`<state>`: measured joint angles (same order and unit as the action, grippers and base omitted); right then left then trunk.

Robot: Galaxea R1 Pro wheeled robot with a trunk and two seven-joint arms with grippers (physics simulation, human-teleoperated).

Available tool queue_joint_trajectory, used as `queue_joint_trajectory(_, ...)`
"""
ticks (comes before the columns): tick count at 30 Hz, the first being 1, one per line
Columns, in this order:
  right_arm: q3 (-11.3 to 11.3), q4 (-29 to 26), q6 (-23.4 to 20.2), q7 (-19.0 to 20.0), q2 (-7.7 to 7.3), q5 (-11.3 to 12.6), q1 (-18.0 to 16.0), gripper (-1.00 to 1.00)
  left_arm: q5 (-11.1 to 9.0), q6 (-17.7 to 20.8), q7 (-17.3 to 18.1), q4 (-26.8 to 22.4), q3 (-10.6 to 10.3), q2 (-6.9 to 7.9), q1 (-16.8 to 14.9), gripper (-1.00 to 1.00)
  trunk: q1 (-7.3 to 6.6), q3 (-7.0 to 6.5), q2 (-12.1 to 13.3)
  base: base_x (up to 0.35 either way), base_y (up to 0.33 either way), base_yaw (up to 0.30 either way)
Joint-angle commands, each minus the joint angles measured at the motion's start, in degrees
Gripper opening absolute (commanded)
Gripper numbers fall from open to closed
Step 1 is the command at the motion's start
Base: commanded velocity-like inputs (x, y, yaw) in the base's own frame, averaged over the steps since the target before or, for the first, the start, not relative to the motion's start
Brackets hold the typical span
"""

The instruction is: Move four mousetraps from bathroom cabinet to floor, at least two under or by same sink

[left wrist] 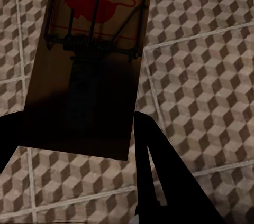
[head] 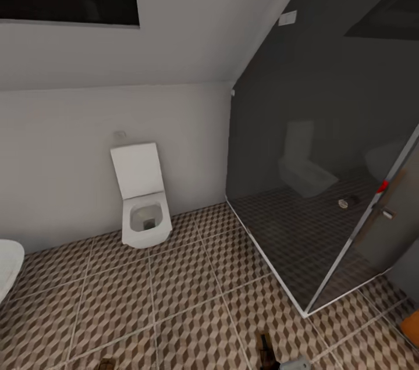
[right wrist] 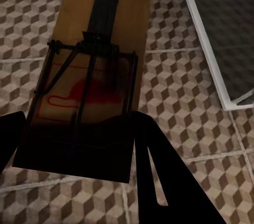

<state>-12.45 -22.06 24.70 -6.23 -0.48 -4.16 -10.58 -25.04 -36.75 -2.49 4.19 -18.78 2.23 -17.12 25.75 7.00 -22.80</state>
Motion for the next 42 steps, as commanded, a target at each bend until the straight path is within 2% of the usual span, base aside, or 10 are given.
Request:
queue_joint_trajectory(1,-0.3,0.0,0.1,-0.4,-0.05,-0.2,0.0,-1.00,0.2,-0.3,-0.6,0.2,-0.5,-0.04,-0.1,-1.00,0.03,0.12,-0.1,0.000,0.000,0.290)
queue_joint_trajectory(42,-0.3,0.0,0.1,-0.3,-0.05,-0.2,0.0,-1.00,0.2,-0.3,-0.6,0.2,-0.5,-0.10,-0.1,-1.00,0.03,0.12,-0.1,0.000,0.000,0.286)
